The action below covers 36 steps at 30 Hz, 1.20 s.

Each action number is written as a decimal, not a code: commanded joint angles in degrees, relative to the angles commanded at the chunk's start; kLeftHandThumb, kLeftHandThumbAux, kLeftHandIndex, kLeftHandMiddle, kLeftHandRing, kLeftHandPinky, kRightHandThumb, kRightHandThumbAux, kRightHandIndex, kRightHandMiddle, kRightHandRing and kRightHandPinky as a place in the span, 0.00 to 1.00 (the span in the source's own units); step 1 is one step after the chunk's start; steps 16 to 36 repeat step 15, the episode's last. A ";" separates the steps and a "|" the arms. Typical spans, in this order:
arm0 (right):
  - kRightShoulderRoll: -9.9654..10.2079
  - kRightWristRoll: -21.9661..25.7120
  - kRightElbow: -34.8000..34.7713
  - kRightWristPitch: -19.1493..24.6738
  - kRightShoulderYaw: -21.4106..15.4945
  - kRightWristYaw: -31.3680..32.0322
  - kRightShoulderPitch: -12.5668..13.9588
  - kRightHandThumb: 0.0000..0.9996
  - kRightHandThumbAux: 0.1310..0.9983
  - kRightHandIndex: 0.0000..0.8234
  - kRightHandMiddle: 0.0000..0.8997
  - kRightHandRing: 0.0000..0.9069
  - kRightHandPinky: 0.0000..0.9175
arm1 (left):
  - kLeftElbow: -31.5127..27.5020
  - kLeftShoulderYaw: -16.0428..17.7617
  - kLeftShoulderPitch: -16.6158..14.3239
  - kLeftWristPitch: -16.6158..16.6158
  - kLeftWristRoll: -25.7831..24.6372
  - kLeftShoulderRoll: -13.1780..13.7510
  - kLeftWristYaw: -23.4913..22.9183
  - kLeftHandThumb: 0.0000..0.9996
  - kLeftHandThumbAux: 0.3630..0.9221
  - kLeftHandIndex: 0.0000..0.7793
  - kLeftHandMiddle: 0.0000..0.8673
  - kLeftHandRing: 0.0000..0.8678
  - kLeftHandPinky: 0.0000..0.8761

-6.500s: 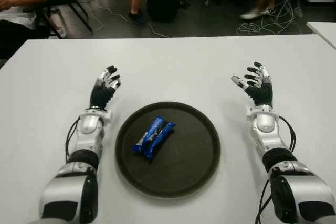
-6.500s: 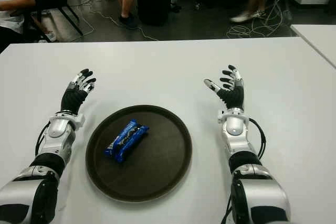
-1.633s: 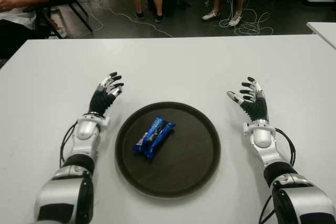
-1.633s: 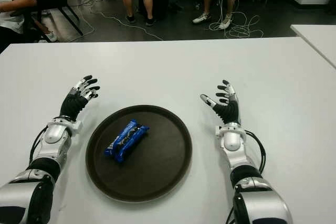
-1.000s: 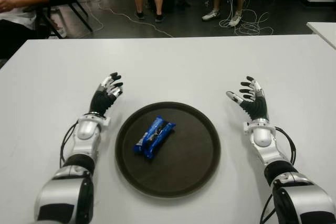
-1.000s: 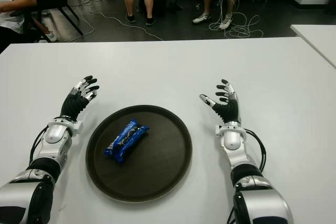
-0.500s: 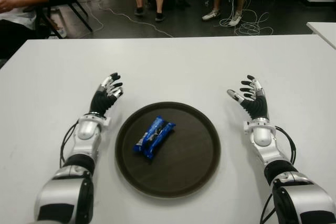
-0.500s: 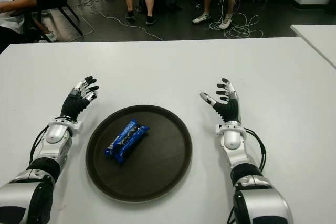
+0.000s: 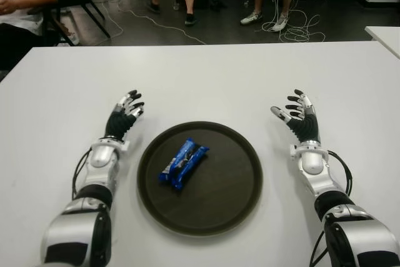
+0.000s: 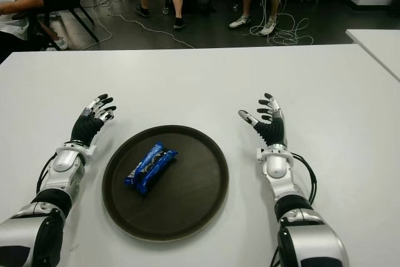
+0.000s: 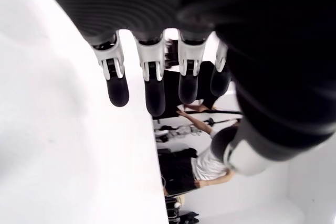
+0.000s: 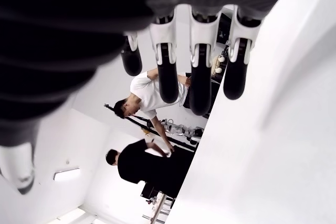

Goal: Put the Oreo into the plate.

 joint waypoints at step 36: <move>0.31 0.63 -0.17 0.44 -0.40 -0.58 -0.18 0.18 0.60 0.21 0.32 0.36 0.38 | 0.75 -1.16 0.06 -0.76 1.99 0.72 2.00 0.36 0.47 0.13 0.23 0.24 0.27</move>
